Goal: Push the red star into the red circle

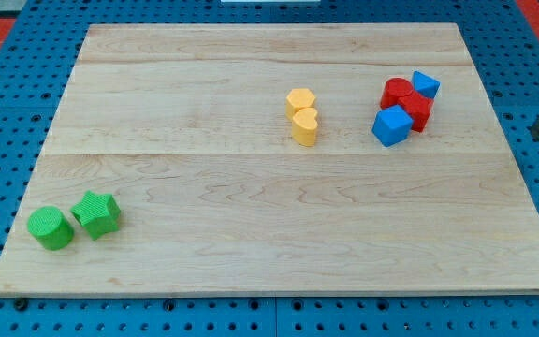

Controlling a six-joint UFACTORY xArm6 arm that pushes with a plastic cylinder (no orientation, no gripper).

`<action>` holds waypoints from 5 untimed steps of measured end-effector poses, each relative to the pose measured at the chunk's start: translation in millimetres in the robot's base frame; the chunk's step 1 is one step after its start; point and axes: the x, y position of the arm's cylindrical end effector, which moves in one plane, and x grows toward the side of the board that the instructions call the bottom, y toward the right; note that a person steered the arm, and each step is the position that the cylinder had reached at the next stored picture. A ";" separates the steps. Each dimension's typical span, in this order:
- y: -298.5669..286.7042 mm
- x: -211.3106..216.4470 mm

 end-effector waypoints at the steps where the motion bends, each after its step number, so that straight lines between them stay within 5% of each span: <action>1: -76.3 0.8; 4: -110.6 0.8; 5: -165.4 21.0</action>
